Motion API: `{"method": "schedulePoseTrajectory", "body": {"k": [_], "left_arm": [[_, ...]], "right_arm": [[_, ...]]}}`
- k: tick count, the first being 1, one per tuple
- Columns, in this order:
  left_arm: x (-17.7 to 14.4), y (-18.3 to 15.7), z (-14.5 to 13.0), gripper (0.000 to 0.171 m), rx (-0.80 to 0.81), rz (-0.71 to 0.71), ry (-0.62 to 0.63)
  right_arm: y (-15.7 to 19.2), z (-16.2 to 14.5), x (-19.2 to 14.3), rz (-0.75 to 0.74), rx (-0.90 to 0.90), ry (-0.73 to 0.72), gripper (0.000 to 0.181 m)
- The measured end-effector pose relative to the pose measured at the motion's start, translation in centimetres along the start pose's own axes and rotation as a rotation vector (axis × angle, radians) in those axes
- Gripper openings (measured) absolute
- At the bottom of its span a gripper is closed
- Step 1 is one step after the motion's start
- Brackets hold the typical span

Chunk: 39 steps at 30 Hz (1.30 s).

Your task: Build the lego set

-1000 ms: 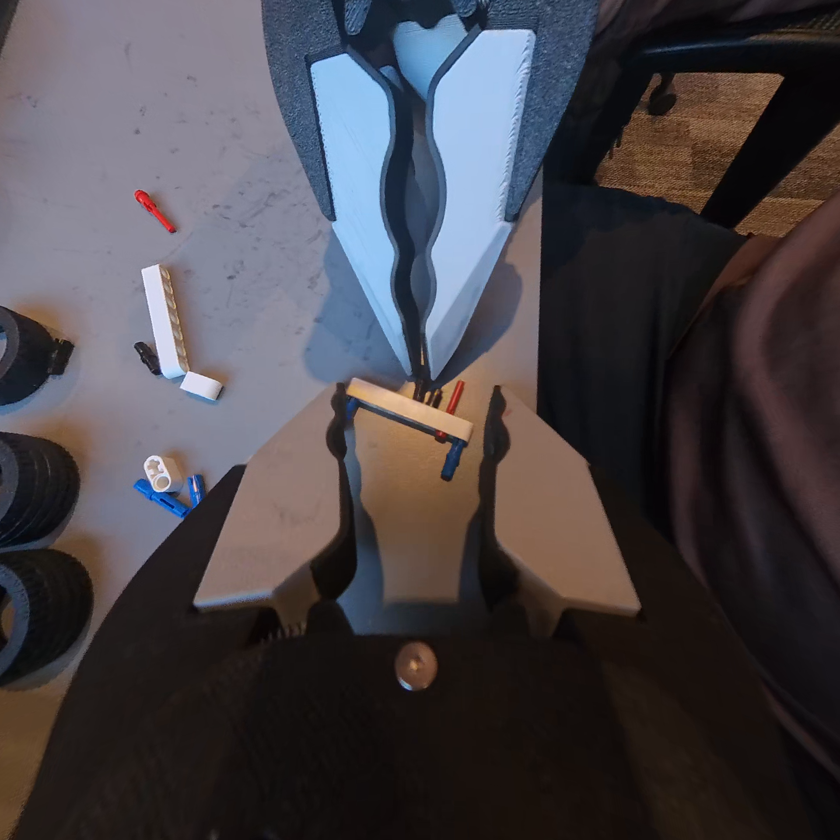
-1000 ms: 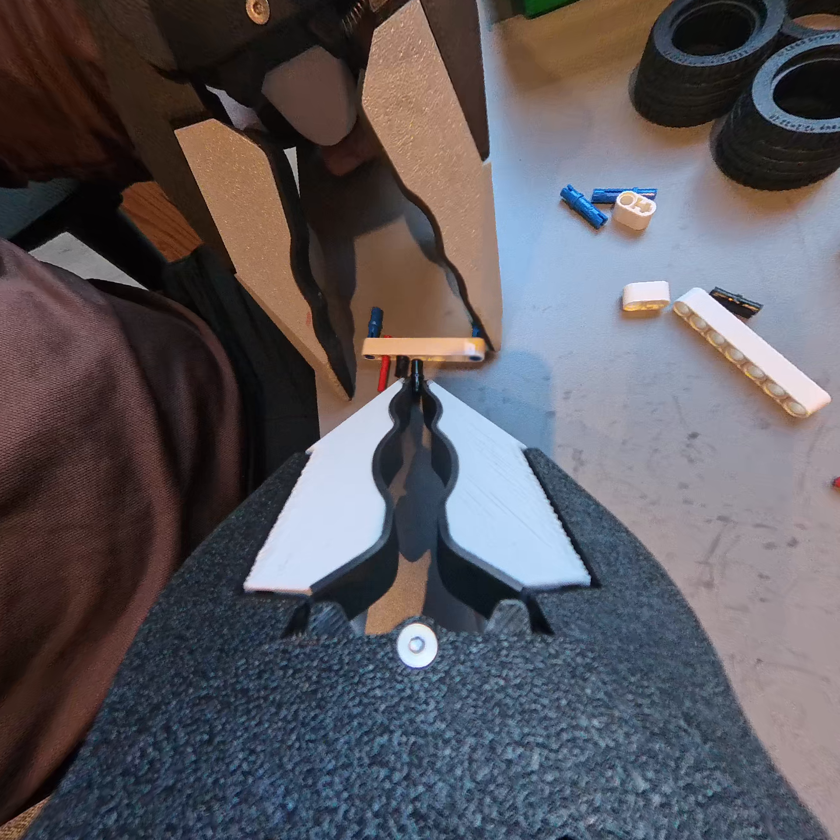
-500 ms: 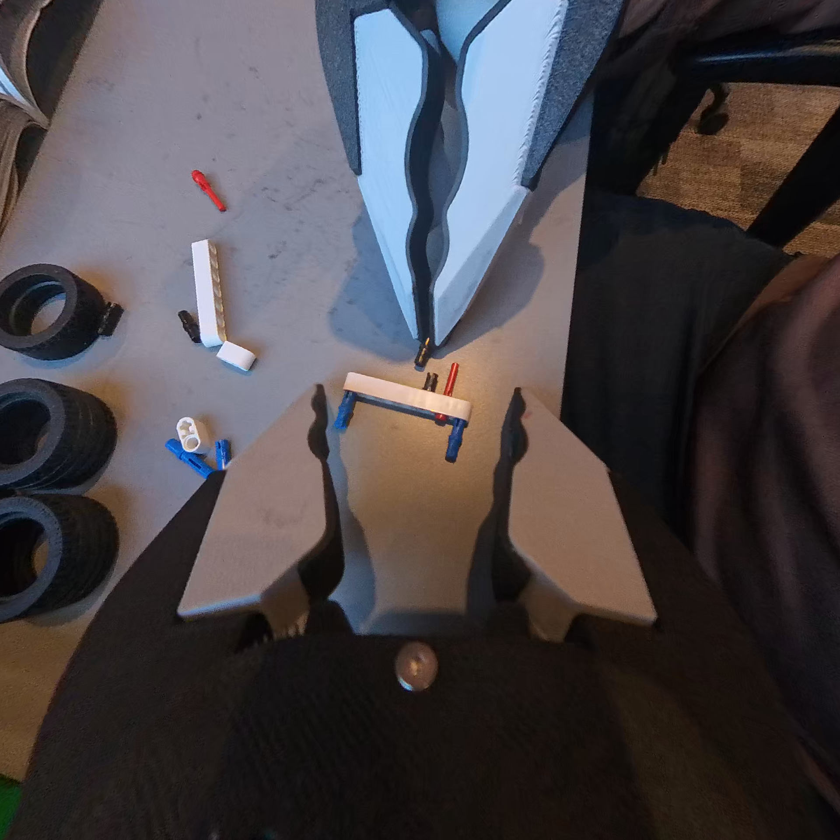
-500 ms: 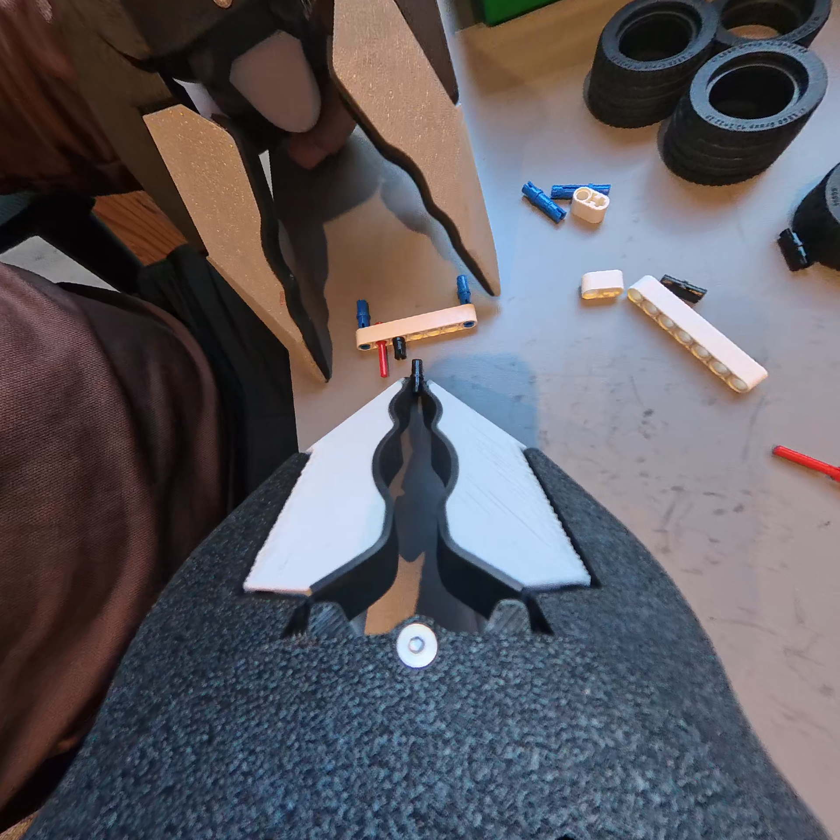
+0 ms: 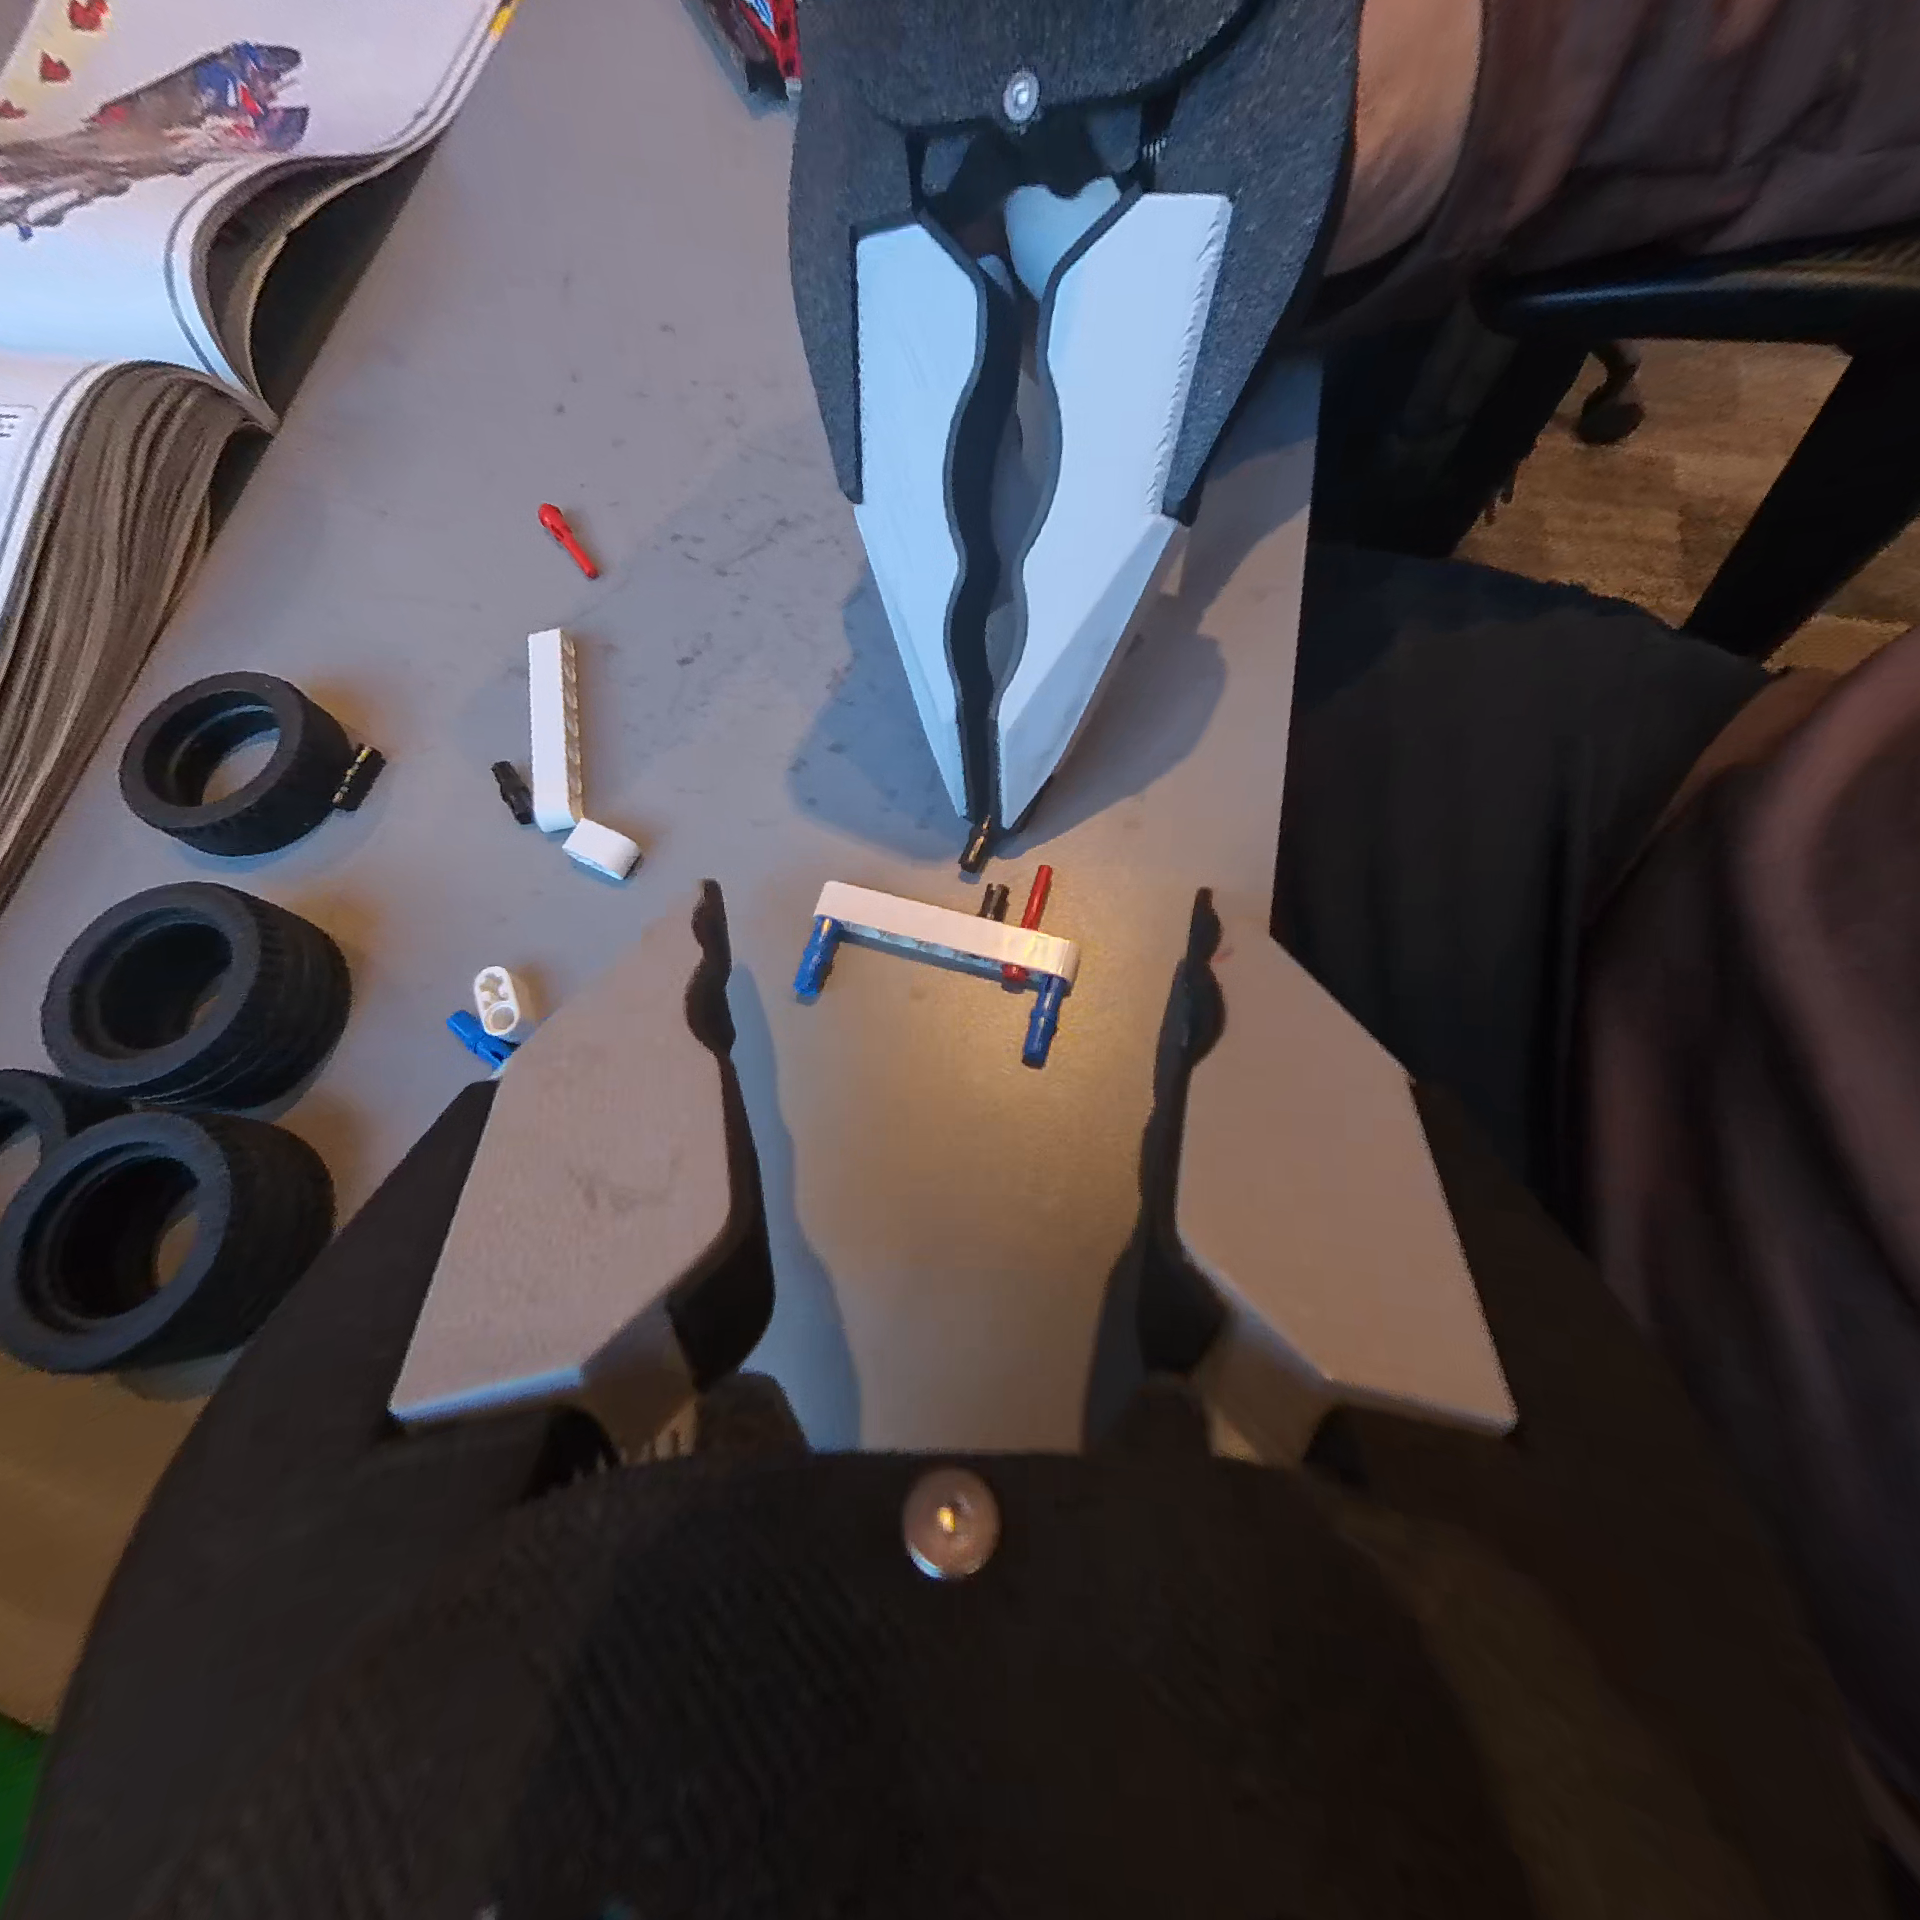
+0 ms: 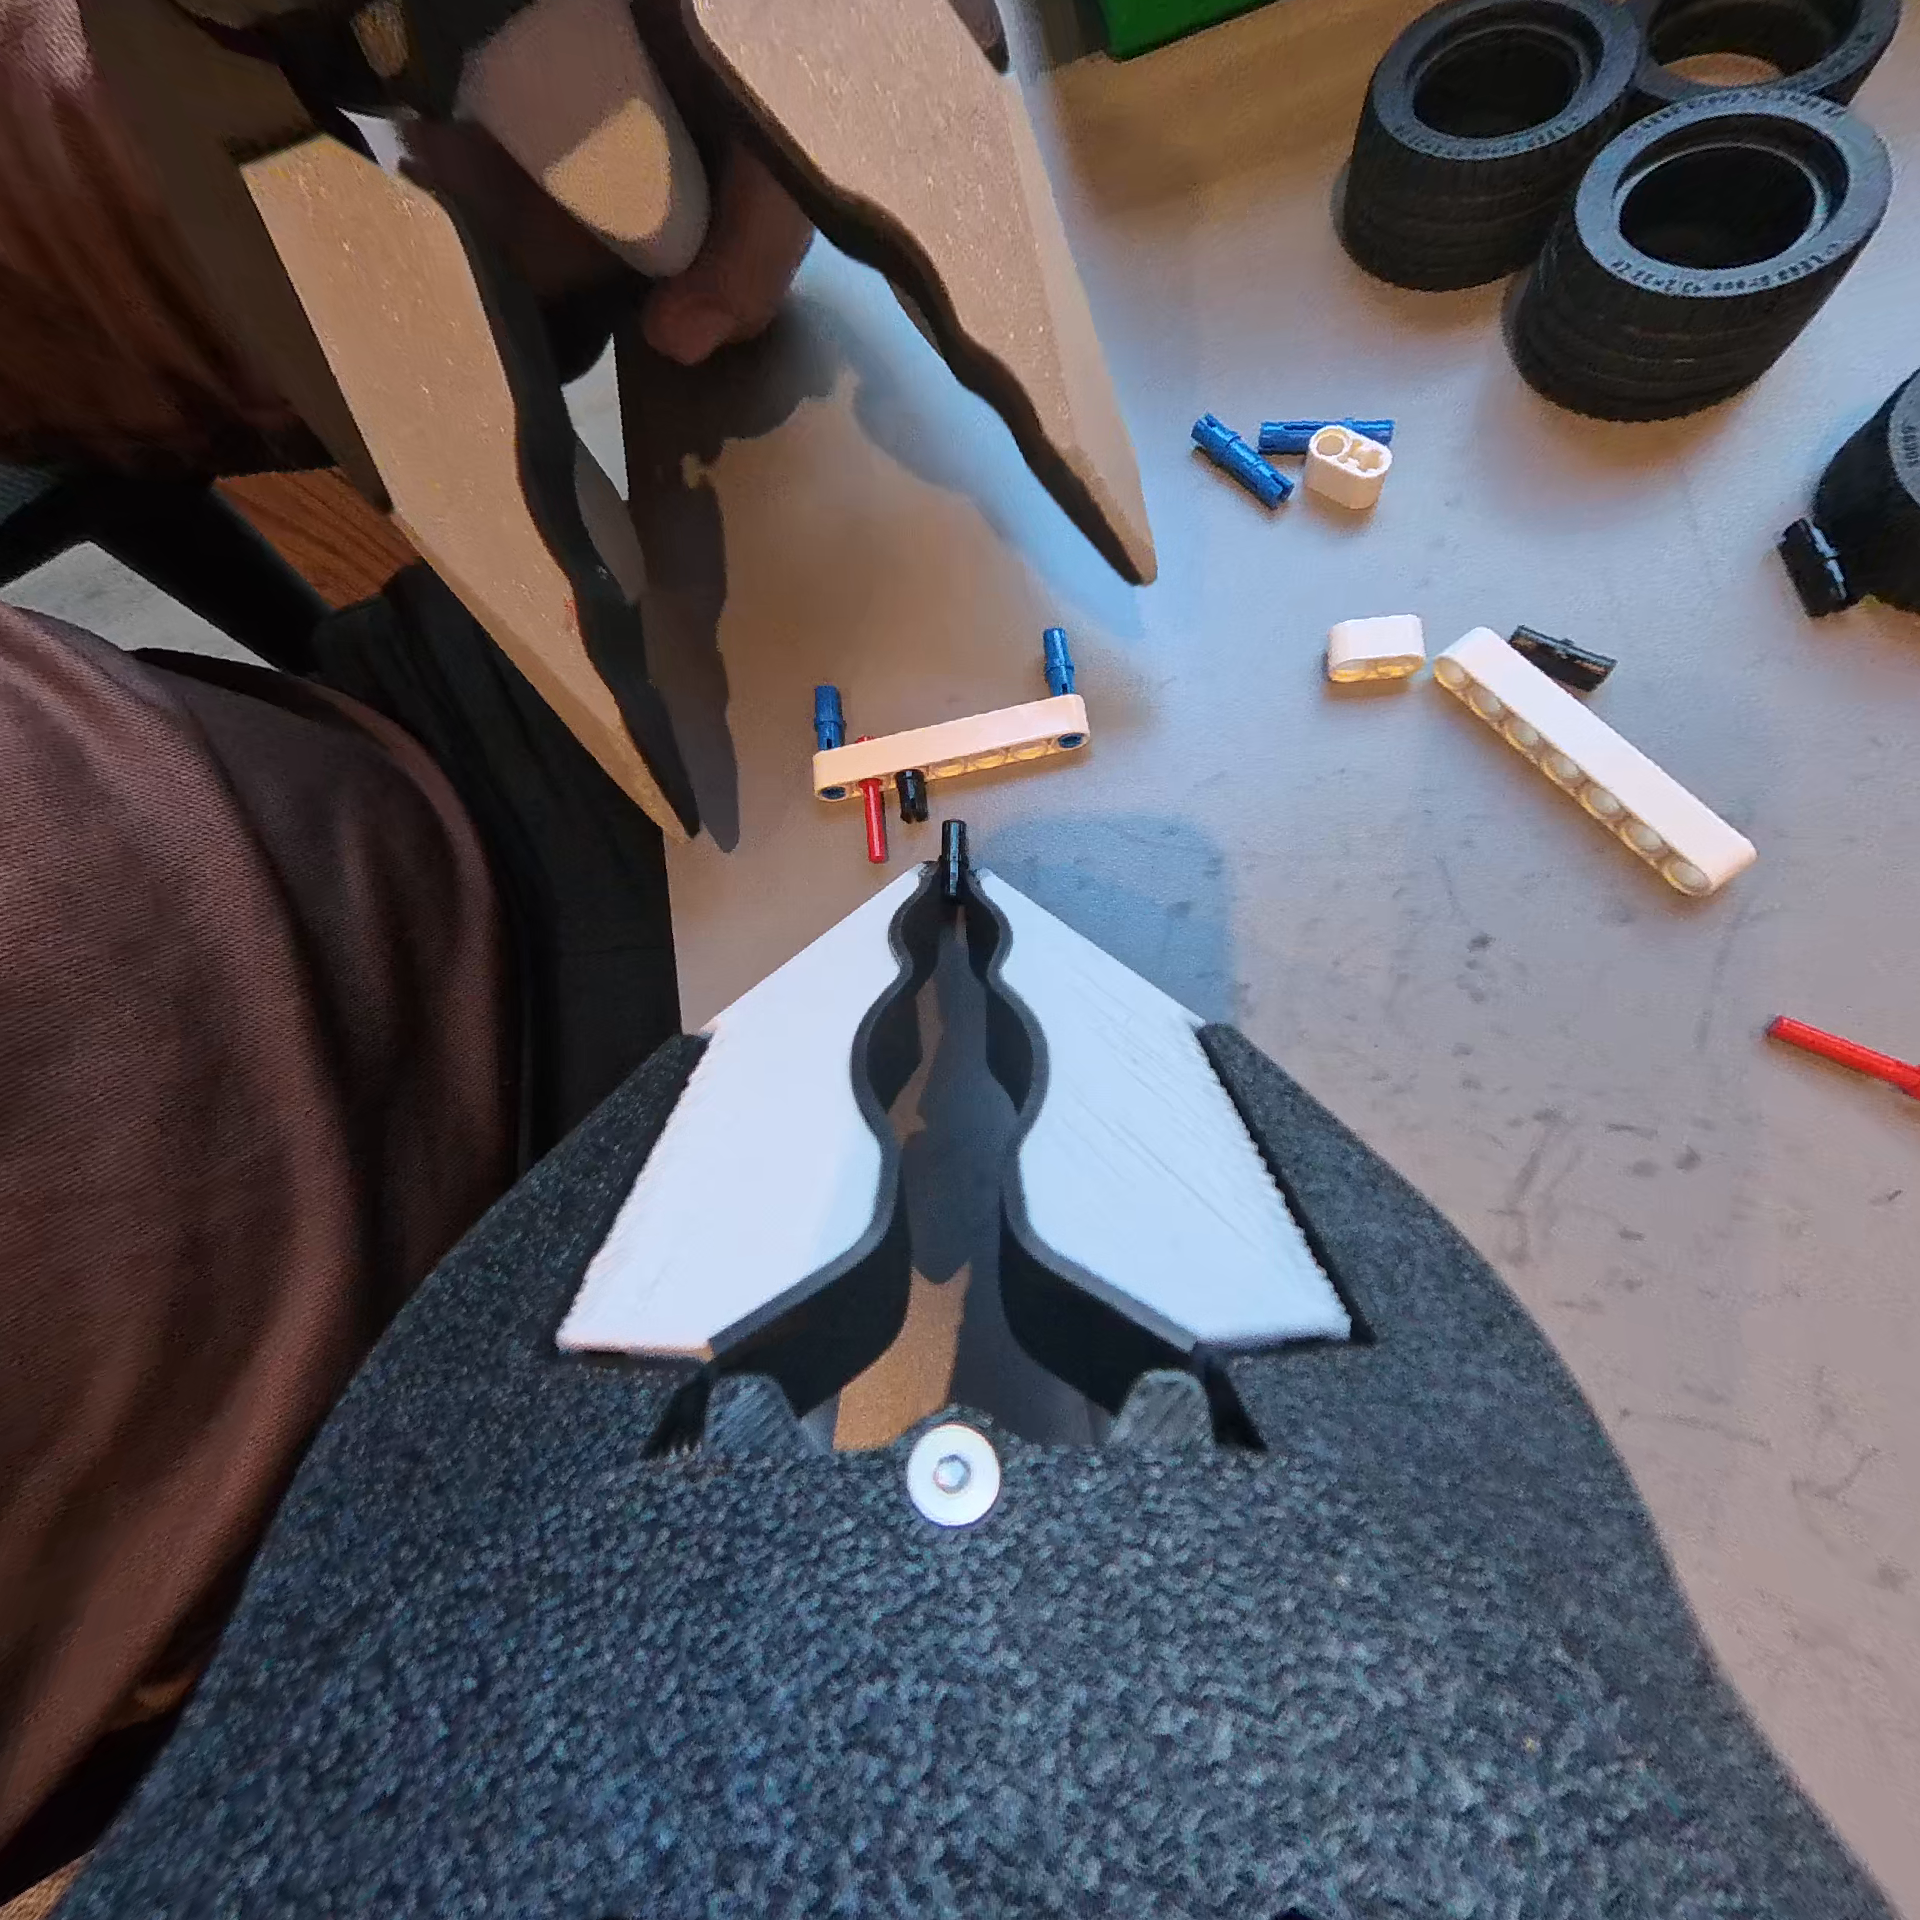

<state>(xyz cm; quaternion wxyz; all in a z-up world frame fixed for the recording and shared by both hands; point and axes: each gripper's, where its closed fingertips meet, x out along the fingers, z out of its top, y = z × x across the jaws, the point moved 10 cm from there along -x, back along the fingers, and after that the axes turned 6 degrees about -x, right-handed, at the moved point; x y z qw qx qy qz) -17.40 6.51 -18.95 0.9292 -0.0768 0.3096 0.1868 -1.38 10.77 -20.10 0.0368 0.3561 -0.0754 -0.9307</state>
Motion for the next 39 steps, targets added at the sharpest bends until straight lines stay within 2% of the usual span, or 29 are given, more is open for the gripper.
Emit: {"method": "schedulePoseTrajectory", "body": {"k": [13, 21, 39], "left_arm": [[0.02, -0.12, -0.03, 0.086, 0.01, -0.002, 0.004], [0.04, -0.32, -0.05, 0.078, 0.029, -0.01, 0.006], [-0.06, -0.35, -0.02, 0.076, 0.032, -0.006, -0.004]], "right_arm": [[-0.21, 0.01, 0.03, 0.011, 0.007, 0.002, 0.004], [-0.21, 0.01, 0.04, 0.019, 0.007, 0.002, 0.004], [-0.19, 0.02, 0.04, 0.019, 0.003, 0.003, 0.004]]}}
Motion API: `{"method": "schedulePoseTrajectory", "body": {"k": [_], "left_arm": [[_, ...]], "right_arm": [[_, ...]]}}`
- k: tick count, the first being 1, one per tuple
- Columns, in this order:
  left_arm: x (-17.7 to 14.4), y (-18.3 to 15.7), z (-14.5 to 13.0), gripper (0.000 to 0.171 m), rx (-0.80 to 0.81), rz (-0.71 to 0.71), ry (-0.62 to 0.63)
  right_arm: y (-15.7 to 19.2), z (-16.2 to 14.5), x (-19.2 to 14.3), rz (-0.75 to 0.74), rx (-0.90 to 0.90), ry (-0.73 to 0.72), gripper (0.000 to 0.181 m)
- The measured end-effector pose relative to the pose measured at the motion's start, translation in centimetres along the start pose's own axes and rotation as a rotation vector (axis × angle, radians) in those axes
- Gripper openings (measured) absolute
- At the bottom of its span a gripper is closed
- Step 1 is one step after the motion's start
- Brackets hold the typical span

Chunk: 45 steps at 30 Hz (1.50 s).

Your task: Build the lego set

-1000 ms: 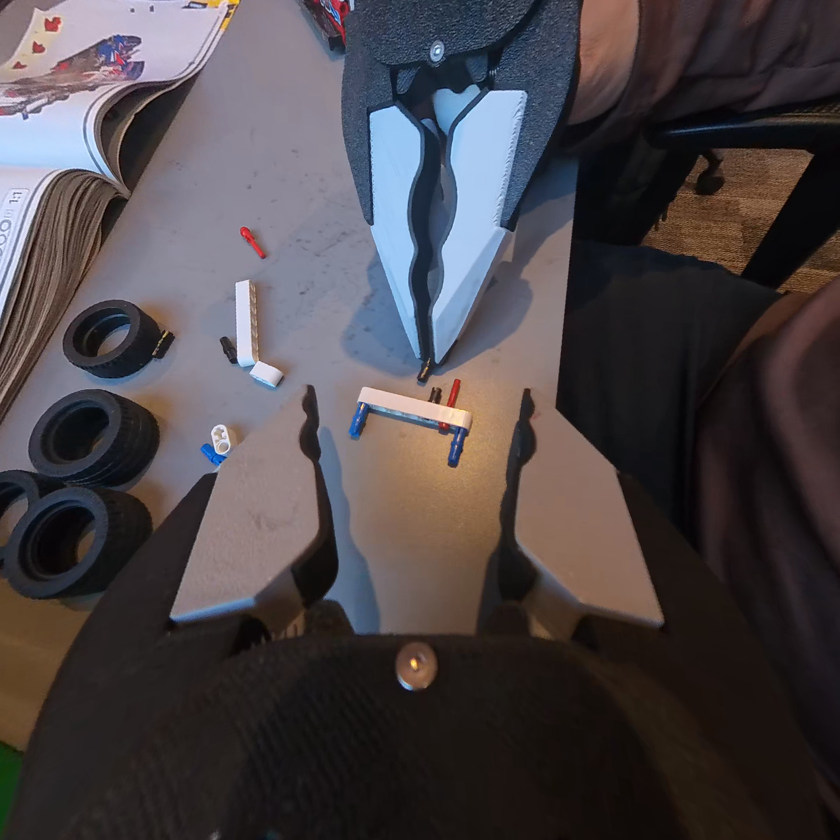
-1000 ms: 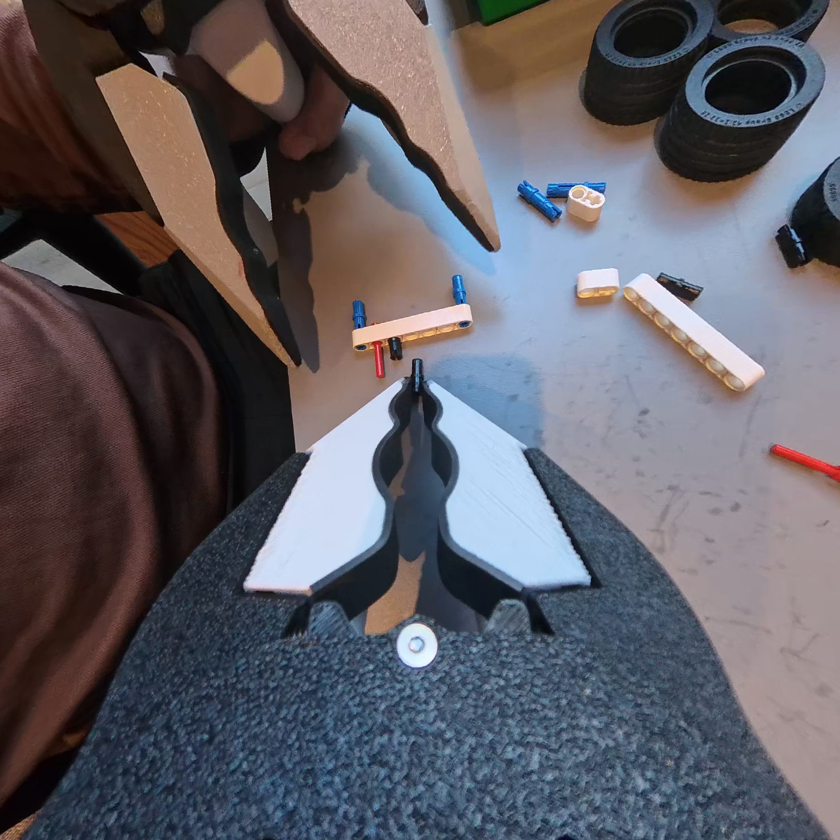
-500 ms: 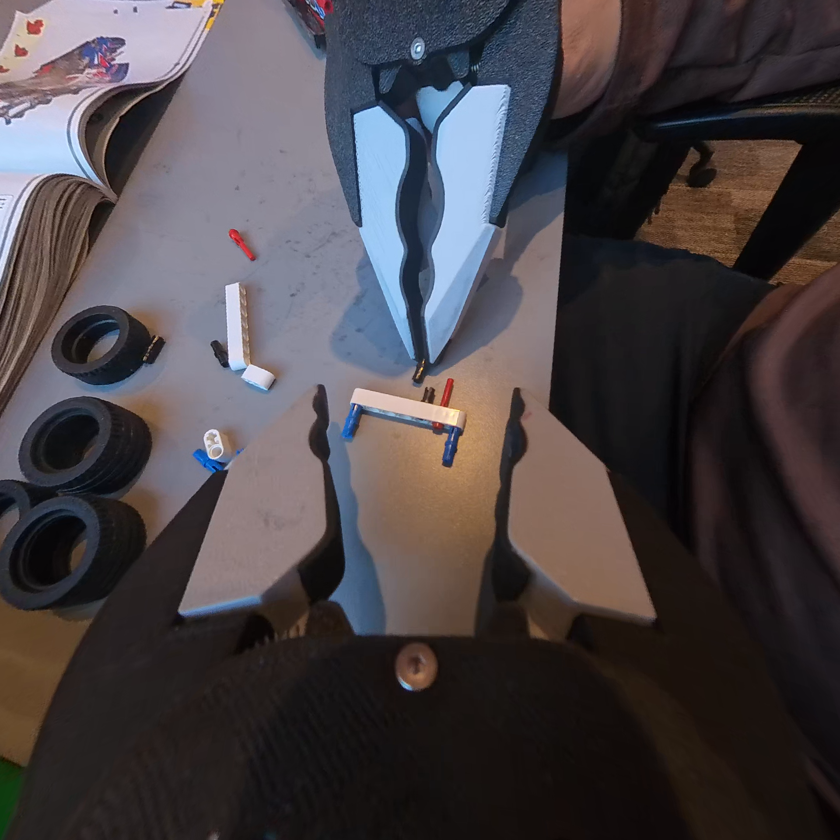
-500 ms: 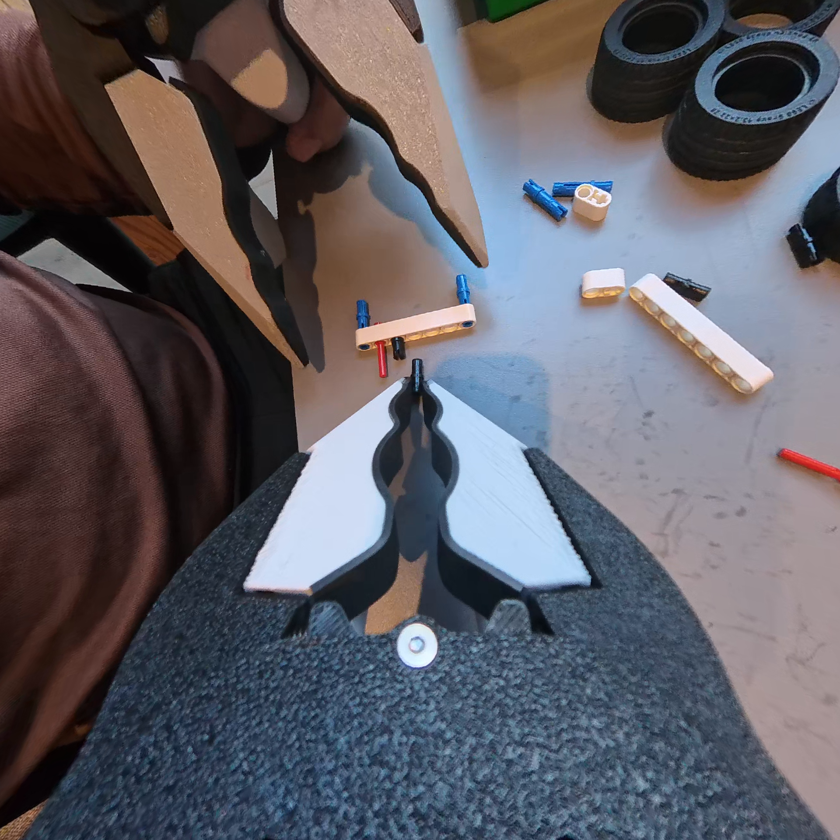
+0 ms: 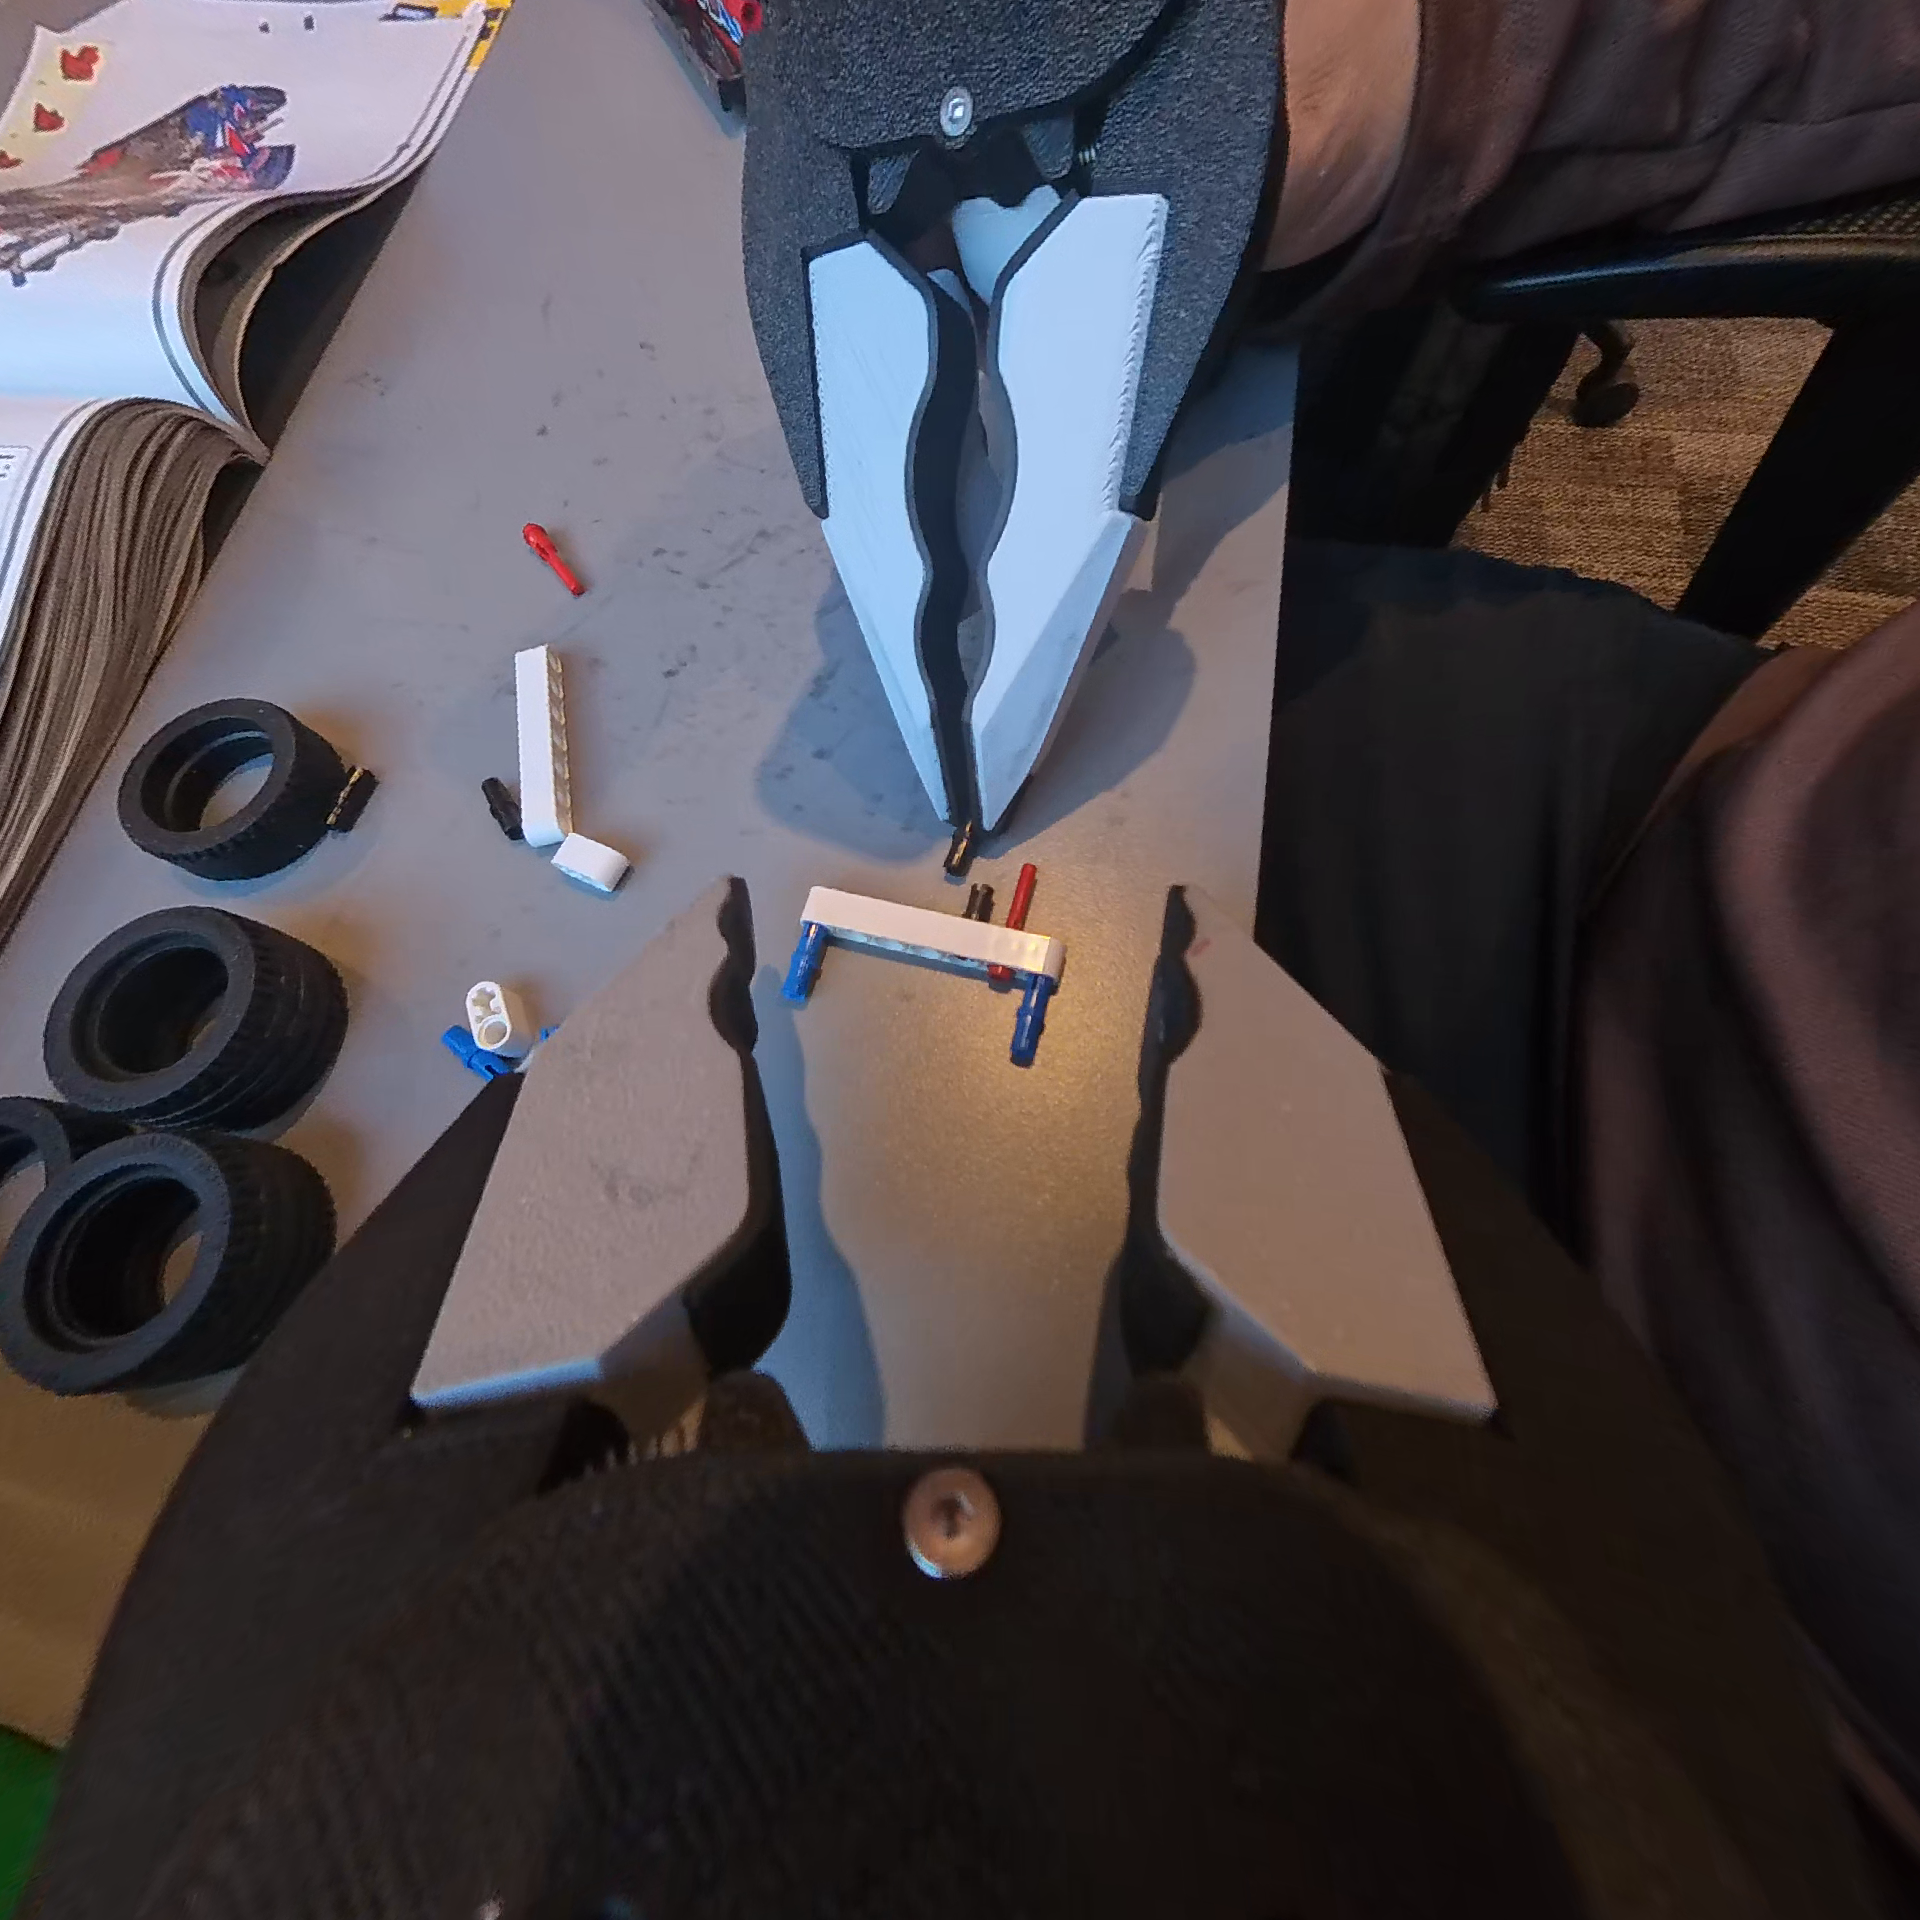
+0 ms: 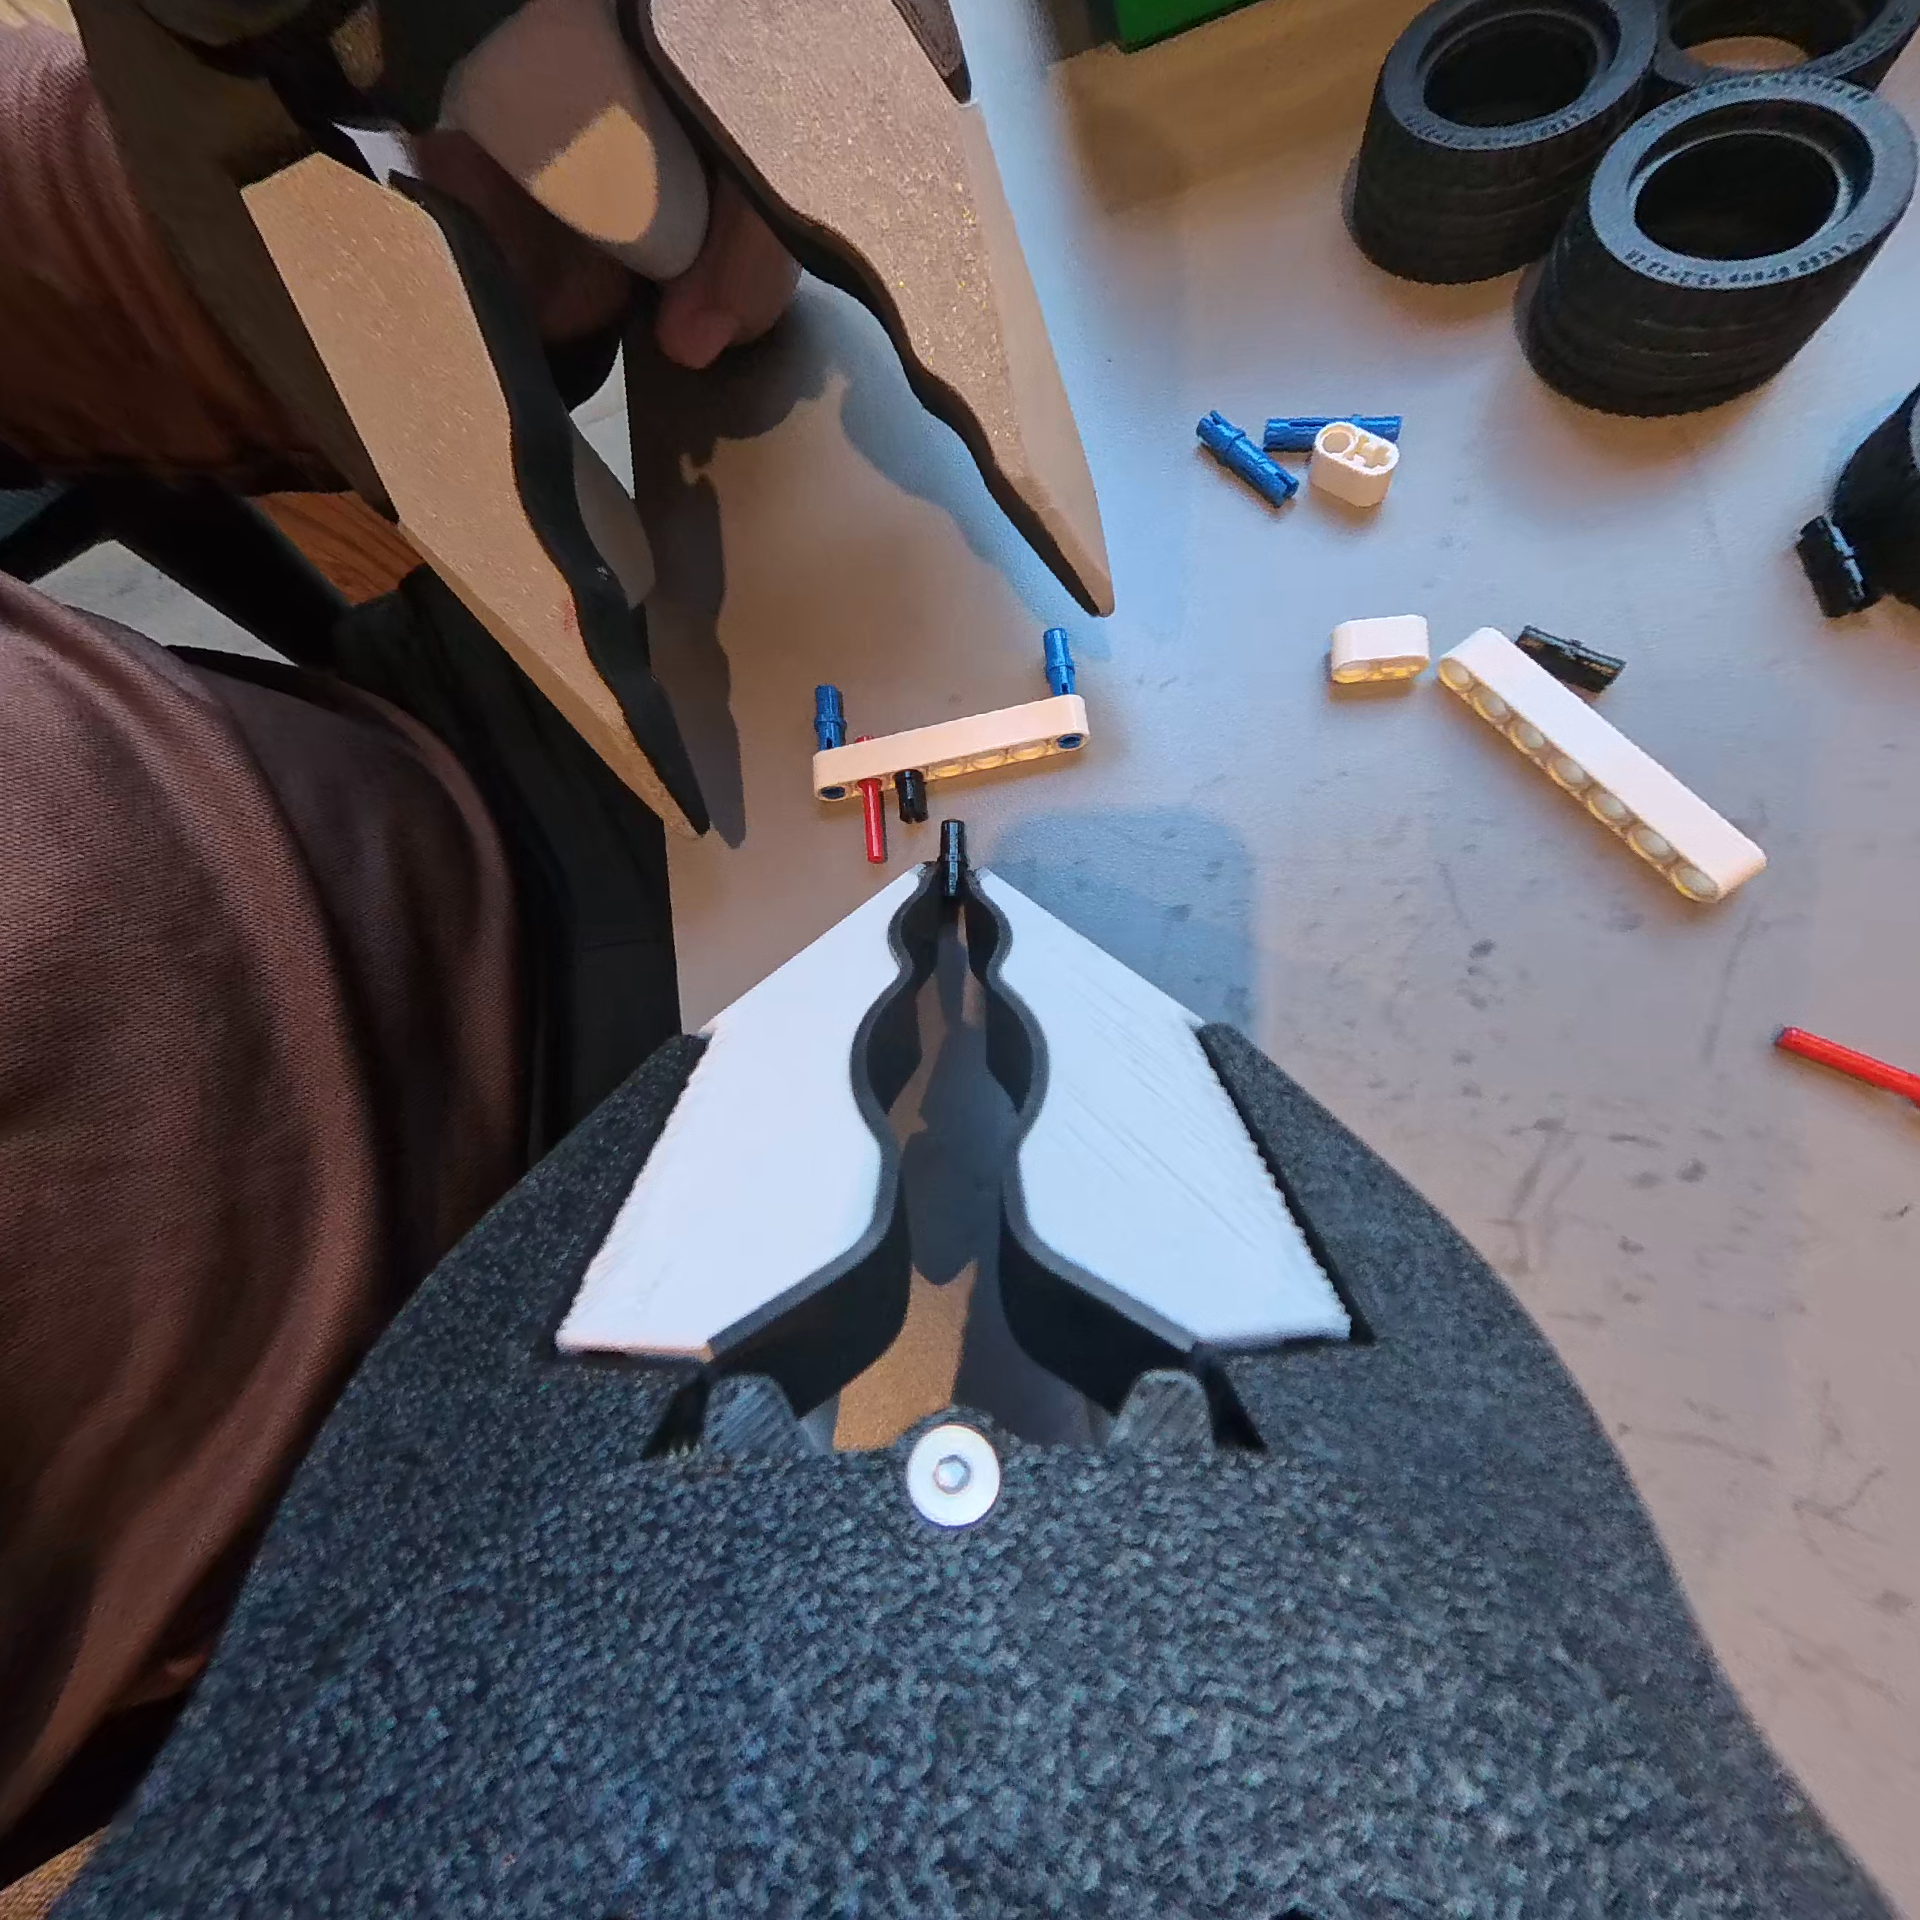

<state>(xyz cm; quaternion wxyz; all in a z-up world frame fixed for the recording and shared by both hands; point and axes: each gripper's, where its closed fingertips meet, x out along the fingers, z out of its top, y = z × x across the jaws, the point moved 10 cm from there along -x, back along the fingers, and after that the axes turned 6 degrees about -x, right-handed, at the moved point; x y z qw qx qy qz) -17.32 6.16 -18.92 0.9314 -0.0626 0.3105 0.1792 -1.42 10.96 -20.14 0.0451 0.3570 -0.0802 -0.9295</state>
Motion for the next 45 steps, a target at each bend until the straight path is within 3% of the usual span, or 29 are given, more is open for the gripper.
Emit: {"method": "schedulePoseTrajectory", "body": {"k": [25, 30, 38, 45], "left_arm": [[0.0, 0.0, 0.0, 0.077, -0.01, -0.023, 0.001], [0.6, 0.2, -0.1, 0.084, -0.026, -0.116, 0.078], [0.4, 1.0, -0.1, 0.081, 0.048, -0.064, 0.166], [1.0, 1.3, 0.7, 0.079, 0.103, -0.107, 0.235]], "right_arm": [[0.0, 0.0, 0.0, 0.016, 0.007, 0.0, 0.004], [0.1, 0.0, 0.0, 0.008, -0.009, 0.002, 0.004], [0.4, 0.1, -0.3, 0.004, -0.058, -0.024, 0.008], [0.7, -0.2, -0.5, 0.012, -0.102, -0.009, 0.019]]}}
